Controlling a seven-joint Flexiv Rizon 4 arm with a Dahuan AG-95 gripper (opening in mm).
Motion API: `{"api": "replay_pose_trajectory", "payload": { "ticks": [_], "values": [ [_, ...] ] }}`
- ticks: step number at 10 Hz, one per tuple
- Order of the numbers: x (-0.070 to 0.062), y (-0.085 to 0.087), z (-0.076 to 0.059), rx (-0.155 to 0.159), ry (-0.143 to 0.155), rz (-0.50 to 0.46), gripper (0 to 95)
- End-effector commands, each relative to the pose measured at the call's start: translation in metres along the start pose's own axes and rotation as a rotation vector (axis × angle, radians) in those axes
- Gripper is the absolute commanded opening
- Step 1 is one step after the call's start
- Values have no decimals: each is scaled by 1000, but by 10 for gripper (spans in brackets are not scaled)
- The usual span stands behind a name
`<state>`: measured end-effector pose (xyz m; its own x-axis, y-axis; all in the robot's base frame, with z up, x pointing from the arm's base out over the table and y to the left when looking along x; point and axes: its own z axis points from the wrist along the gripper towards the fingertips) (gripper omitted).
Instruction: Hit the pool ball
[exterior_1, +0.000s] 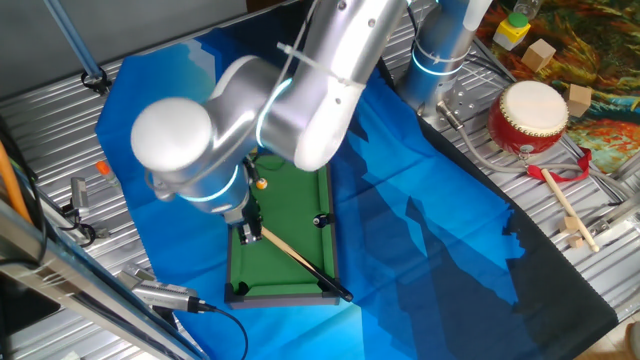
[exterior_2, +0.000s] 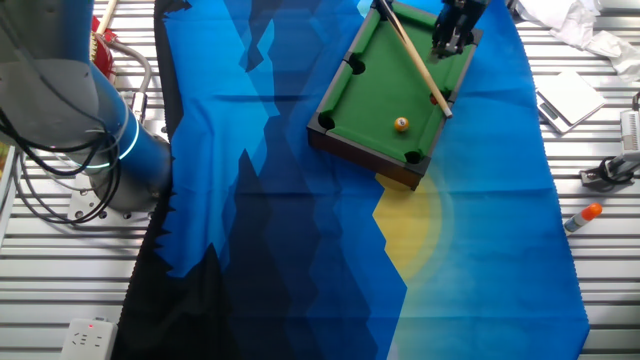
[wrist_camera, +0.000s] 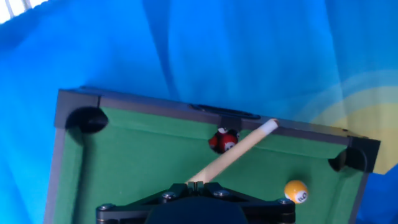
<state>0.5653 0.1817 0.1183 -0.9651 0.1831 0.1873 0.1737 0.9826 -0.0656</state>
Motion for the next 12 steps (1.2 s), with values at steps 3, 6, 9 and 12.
{"api": "replay_pose_trajectory", "payload": {
  "ticks": [3,6,9,12],
  "values": [
    [-3,2,0,17,33,-158,0],
    [-3,2,0,6,12,-181,0],
    [-3,2,0,-12,-22,-204,0],
    [-3,2,0,-19,-48,-127,0]
  ]
}}
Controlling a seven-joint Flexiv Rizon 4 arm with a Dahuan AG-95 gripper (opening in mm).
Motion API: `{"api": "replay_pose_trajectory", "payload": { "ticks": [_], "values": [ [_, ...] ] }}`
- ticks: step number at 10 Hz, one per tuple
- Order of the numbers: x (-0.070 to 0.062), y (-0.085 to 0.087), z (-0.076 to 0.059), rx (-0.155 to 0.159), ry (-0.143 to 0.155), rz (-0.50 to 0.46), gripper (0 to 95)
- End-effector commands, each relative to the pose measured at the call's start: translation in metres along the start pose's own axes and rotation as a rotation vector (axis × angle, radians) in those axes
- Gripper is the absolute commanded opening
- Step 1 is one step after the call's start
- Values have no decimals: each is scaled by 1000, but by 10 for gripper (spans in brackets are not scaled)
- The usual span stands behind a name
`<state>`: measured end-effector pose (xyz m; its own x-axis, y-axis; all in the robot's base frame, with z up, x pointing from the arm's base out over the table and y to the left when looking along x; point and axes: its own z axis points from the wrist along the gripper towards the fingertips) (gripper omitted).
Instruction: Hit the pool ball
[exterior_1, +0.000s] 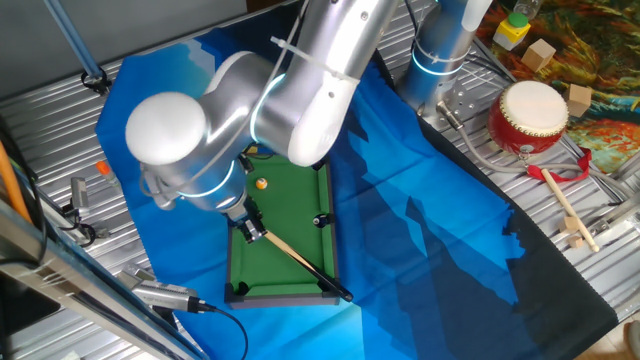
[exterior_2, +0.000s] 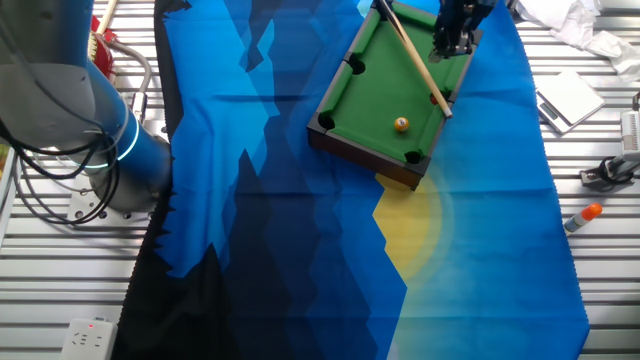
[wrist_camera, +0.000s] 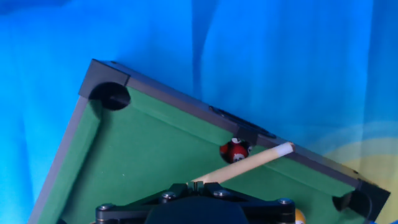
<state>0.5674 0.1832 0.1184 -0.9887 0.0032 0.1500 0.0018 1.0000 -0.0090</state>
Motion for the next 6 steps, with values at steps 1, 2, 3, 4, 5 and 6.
{"api": "replay_pose_trajectory", "payload": {
  "ticks": [1,2,3,4,5,6],
  "values": [
    [-1,0,0,9,-5,76,0],
    [-1,0,0,9,-4,104,0],
    [-2,7,-2,8,1,138,0],
    [-4,17,-4,3,7,170,0],
    [-6,20,-3,1,7,181,0],
    [-7,20,-3,-9,7,189,0]
  ]
}}
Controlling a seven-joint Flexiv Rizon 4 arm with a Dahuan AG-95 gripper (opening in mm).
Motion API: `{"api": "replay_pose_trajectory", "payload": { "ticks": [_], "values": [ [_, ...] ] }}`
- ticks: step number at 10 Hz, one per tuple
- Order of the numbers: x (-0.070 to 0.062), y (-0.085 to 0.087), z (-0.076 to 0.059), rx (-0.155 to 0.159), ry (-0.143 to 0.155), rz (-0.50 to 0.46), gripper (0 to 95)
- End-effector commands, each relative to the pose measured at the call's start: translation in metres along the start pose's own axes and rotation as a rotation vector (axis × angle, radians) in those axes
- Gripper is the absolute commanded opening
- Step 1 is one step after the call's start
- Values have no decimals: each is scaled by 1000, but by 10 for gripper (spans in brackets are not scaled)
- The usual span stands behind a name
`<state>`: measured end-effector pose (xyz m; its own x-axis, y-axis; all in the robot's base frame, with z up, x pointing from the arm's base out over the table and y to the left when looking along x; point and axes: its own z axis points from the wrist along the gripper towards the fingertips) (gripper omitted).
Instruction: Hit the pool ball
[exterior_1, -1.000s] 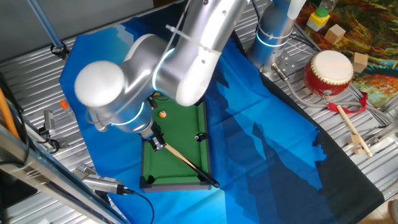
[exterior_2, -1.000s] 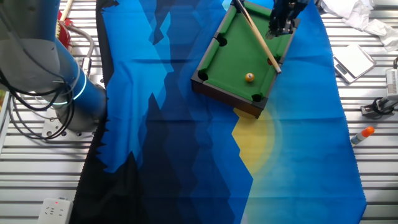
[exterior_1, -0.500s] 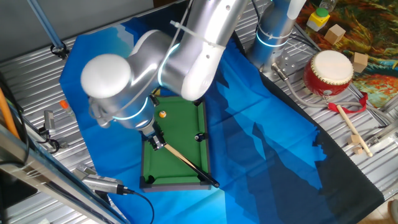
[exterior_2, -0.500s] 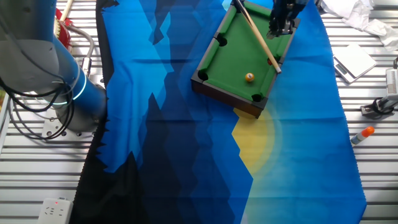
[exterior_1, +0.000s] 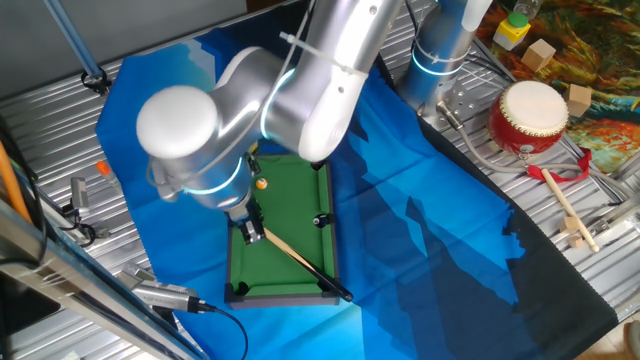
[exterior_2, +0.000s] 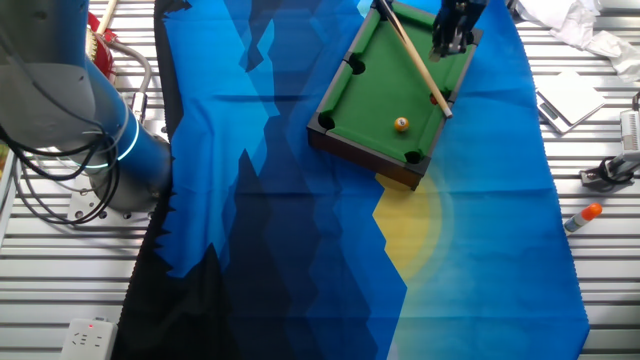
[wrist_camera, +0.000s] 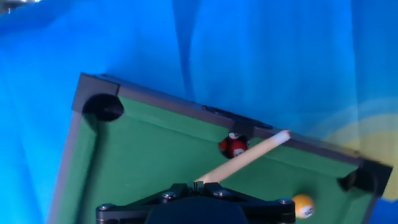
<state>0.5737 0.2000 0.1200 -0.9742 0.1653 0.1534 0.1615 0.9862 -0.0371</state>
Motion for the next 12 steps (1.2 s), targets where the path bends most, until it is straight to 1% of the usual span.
{"api": "replay_pose_trajectory", "payload": {
  "ticks": [1,3,4,5,6,12],
  "values": [
    [0,3,0,-13,1,26,0],
    [0,3,0,-15,0,33,0],
    [0,3,0,-13,-3,26,190],
    [0,3,0,-14,-7,27,570],
    [0,3,0,-14,-7,29,760],
    [0,3,0,-14,-5,66,760]
  ]
}}
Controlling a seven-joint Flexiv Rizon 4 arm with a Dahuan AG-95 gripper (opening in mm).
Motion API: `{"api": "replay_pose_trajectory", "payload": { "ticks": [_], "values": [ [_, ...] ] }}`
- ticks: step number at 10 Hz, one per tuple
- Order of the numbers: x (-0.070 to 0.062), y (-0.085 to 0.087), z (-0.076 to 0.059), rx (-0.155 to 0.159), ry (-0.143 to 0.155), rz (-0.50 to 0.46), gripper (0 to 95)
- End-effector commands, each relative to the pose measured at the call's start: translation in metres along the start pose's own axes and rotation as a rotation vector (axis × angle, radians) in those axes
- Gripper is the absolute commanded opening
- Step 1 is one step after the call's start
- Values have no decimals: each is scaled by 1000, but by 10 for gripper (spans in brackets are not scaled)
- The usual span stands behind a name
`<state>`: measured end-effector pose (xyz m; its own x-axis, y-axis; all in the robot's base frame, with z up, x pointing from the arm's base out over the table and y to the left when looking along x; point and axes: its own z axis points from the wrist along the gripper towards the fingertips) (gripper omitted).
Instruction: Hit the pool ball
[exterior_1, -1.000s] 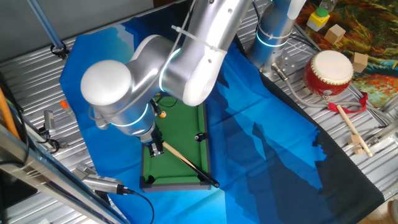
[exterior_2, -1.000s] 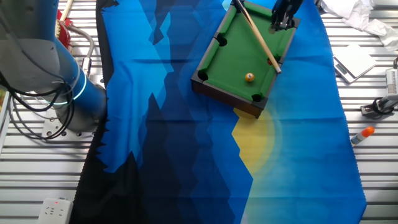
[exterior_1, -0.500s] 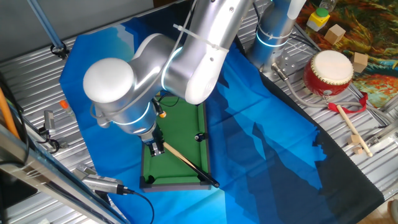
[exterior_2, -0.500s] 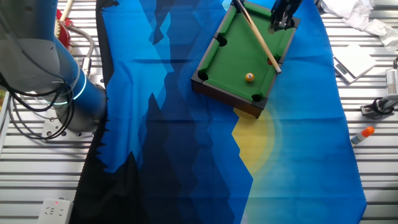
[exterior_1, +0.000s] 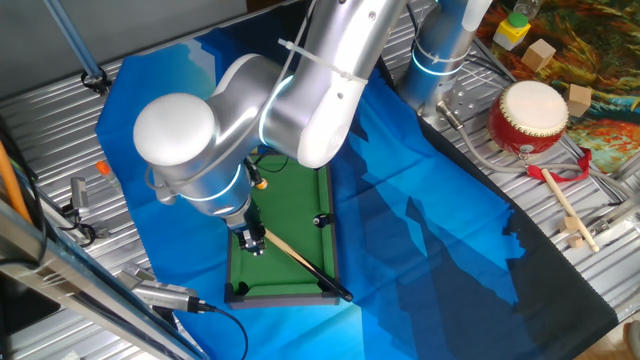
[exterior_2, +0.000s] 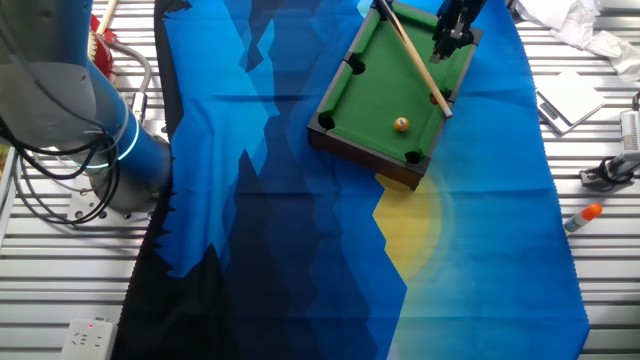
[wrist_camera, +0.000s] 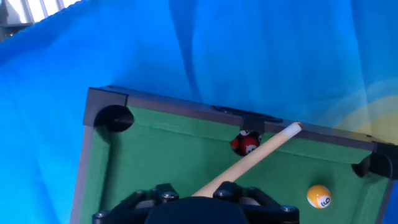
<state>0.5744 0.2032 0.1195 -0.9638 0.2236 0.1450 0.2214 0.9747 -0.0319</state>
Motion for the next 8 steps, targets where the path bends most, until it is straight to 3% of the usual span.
{"api": "replay_pose_trajectory", "payload": {
  "ticks": [1,5,6,8],
  "values": [
    [0,-1,1,1,4,11,570],
    [3,-4,8,7,10,21,570],
    [5,-5,12,9,14,21,380],
    [5,-8,20,12,13,8,380]
  ]
}}
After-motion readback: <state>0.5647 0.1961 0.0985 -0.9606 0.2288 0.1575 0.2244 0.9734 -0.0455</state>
